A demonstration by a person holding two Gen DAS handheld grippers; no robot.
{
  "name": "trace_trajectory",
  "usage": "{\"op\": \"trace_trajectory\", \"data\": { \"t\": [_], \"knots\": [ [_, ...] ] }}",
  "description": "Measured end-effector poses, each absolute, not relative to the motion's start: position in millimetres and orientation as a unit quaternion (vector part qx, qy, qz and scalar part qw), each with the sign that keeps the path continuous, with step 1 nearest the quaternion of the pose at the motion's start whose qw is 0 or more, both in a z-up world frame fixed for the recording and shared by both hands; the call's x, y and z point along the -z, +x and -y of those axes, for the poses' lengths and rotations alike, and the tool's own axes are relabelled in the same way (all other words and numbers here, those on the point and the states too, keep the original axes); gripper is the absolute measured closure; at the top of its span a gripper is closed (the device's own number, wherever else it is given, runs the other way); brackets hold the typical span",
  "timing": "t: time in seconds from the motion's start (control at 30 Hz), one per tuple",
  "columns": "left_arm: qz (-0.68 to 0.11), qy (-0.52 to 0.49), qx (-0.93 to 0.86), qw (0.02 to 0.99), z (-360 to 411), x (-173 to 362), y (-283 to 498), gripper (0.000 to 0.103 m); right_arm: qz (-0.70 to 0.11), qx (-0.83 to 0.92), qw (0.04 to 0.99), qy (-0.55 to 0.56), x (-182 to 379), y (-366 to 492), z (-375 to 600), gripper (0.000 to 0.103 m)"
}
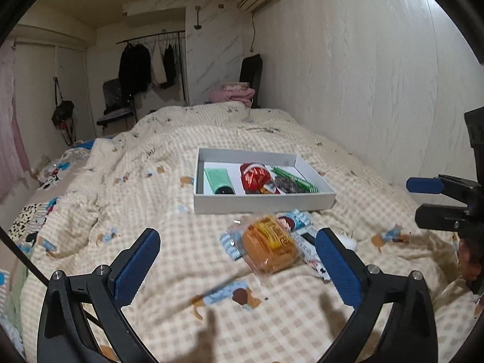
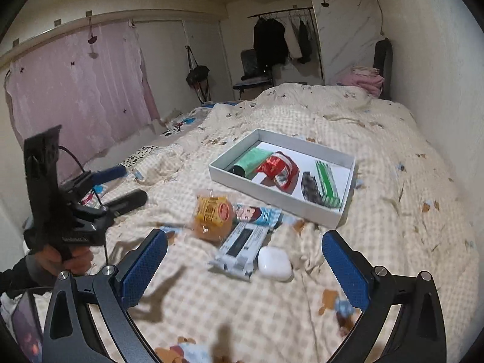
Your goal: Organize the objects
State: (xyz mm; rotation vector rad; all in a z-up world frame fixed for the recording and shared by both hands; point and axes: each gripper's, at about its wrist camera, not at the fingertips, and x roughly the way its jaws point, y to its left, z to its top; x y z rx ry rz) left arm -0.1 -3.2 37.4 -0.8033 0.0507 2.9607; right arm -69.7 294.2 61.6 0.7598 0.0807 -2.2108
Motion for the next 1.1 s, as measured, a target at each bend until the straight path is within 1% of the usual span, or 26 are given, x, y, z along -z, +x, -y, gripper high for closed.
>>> {"op": "trace_trajectory", "data": {
  "t": [0.17, 0.33, 0.57, 0.73, 0.97, 1.1],
  "knots": [
    [-0.006, -0.275, -0.961, 0.028, 6, -27, -4, 0.000, -0.011, 0.885, 0.374, 0.276, -55, -61, -302, 0.000],
    [0.016, -0.283, -0.959, 0.024, 14, -24, -6, 0.000, -0.010, 0.891, 0.374, 0.256, -50, -53, -303, 0.000],
    [0.007, -0.277, -0.961, 0.019, 11, -23, -3, 0.000, -0.008, 0.887, 0.377, 0.267, -47, -57, -302, 0.000],
    [-0.007, -0.264, -0.964, 0.013, 8, -23, 6, 0.000, -0.032, 0.876, 0.389, 0.283, -41, -55, -292, 0.000],
    [-0.006, -0.248, -0.968, 0.017, 9, -26, 13, 0.000, -0.011, 0.865, 0.402, 0.299, -36, -60, -296, 0.000],
    [-0.008, -0.254, -0.967, 0.012, 9, -25, 11, 0.000, -0.013, 0.859, 0.410, 0.306, -33, -60, -293, 0.000]
  ]
}}
